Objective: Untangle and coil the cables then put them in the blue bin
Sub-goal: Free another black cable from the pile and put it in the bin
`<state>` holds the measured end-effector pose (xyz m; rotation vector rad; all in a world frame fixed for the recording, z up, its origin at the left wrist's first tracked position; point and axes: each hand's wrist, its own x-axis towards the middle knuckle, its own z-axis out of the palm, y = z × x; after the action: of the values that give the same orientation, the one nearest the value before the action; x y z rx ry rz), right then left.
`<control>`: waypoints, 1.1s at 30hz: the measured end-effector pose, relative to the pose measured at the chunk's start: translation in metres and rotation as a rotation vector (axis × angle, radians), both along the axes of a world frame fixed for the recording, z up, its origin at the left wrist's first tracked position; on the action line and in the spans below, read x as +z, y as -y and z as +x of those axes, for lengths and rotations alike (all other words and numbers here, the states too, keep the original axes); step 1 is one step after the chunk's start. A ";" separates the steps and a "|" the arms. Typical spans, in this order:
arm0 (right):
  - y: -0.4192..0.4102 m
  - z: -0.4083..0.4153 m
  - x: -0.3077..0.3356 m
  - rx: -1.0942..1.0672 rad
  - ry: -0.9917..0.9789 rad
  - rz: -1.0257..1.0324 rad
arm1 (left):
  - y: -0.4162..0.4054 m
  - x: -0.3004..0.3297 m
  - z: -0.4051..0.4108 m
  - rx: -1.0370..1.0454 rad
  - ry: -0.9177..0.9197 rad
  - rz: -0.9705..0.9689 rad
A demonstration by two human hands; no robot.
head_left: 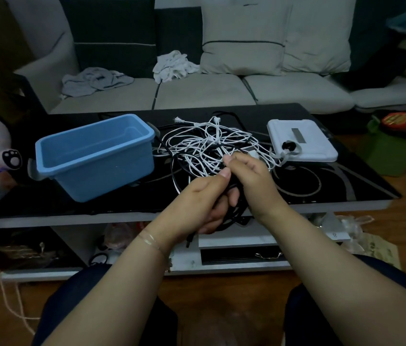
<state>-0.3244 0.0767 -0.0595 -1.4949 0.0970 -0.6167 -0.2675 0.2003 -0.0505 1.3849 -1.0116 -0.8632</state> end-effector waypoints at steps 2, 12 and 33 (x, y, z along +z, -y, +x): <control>0.000 0.000 0.001 0.069 -0.030 0.107 | -0.002 -0.001 0.002 -0.022 -0.046 -0.033; -0.003 0.010 -0.009 0.129 -0.284 0.427 | -0.005 0.001 0.022 -0.074 -0.477 -0.222; -0.026 -0.003 -0.024 0.003 -0.386 -1.336 | -0.019 0.014 0.048 0.660 -0.616 -0.553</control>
<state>-0.3271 0.1032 -0.0839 -2.8982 -0.0432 -0.3487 -0.2194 0.2196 -0.0370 0.8013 -0.2383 -0.4087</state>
